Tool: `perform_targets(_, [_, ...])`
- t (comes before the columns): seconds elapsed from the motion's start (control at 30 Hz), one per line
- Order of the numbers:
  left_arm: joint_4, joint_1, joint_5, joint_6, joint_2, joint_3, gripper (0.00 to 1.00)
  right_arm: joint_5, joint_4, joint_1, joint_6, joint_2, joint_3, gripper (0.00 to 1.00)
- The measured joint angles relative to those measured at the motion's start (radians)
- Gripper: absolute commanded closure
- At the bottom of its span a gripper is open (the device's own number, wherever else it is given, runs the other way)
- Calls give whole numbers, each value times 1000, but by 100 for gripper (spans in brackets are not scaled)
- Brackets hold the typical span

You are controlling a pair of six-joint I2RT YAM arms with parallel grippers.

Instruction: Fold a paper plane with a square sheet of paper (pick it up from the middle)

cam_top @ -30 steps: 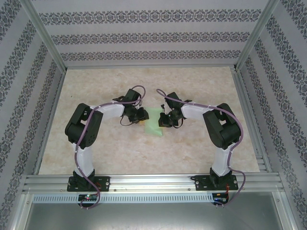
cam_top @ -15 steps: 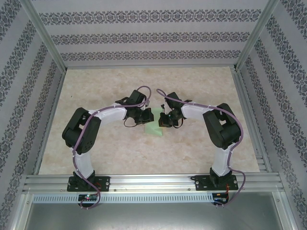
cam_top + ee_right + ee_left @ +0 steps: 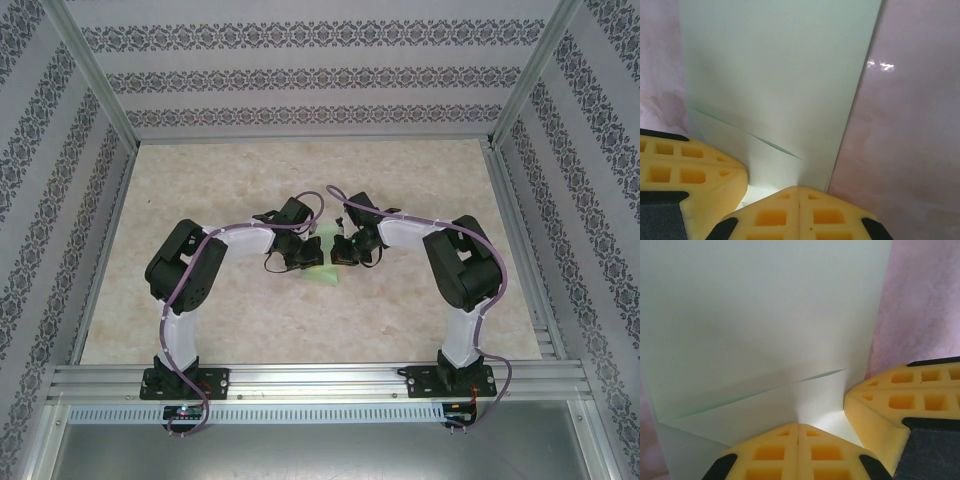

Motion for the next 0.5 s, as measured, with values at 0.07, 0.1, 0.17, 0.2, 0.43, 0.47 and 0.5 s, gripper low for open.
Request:
perform_targets(0.07, [-3,0,-3,-10,0,0,98,0,1,0,3,-5,-1,94])
perform_targets(0.1, [-3,0,-4,-14,1,1,98,0,4,0,8,-10,-5,94])
perform_targets(0.17, [-3,0,-3,-23,2,1,99,0,2,0,19,-26,-20,93])
perform_targets(0.2, [-4,0,-3,-27,2,1,99,0,-1,0,23,-39,-30,91])
perform_targets(0.43, [-3,0,-3,-46,2,-1,99,-42,-10,20,48,-189,-113,84])
perform_targets(0.47, [-3,0,-3,-47,2,-1,99,-45,-13,28,50,-204,-122,84])
perform_targets(0.5, [-3,0,-3,-47,2,0,99,-48,-13,36,52,-214,-126,84])
